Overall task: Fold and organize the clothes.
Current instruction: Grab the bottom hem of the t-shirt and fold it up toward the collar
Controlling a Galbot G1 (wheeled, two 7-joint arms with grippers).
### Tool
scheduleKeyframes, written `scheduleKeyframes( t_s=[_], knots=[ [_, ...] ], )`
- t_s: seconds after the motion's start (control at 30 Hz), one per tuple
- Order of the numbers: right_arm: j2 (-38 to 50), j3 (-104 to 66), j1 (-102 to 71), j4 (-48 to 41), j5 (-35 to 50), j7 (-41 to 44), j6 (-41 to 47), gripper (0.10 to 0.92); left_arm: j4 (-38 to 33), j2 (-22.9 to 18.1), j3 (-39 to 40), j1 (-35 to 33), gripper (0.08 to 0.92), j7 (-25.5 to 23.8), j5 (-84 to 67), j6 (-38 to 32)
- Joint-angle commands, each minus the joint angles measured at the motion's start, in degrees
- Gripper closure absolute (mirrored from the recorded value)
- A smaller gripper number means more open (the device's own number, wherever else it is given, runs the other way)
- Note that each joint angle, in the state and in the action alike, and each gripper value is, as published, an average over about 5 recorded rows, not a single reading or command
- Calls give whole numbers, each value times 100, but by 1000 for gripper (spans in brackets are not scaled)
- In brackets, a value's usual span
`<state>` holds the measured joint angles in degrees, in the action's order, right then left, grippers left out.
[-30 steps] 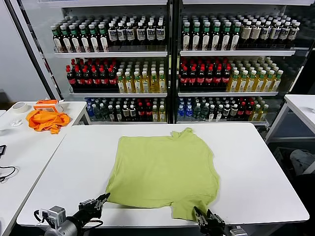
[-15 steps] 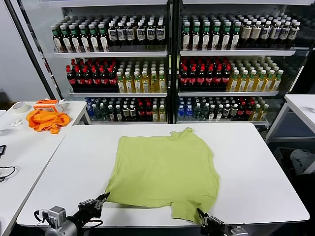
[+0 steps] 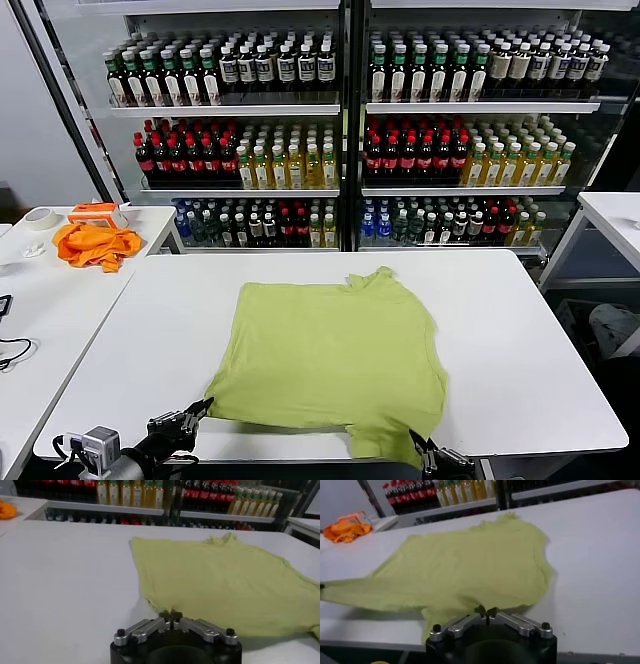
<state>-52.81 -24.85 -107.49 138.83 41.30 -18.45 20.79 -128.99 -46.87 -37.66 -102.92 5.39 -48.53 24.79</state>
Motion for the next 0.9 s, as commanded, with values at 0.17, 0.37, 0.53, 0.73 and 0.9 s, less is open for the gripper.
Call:
scheduleKeyframes(
  t_s=[0.17, 0.37, 0.53, 0.73, 0.9],
  knots=[
    [36, -55, 1542, -489, 894, -179, 489, 921, 599, 269, 540, 1115, 914, -68, -390, -256],
    [41, 419, 2406, -1158, 1140, -249, 633, 921, 1412, 219, 1243, 2172, 914, -65, -492, -326],
    [-70, 726, 2991, -1571, 1196, -332, 652, 921, 1852, 191, 1684, 2824, 914, -66, -507, -364],
    [-122, 1009, 3405, -1922, 1216, -397, 644, 921, 2370, 130, 2132, 3503, 914, -162, -460, -366],
    [-258, 1161, 3590, -2167, 1185, -445, 656, 921, 2818, 11, 2426, 3876, 914, -220, -396, -373]
  ],
)
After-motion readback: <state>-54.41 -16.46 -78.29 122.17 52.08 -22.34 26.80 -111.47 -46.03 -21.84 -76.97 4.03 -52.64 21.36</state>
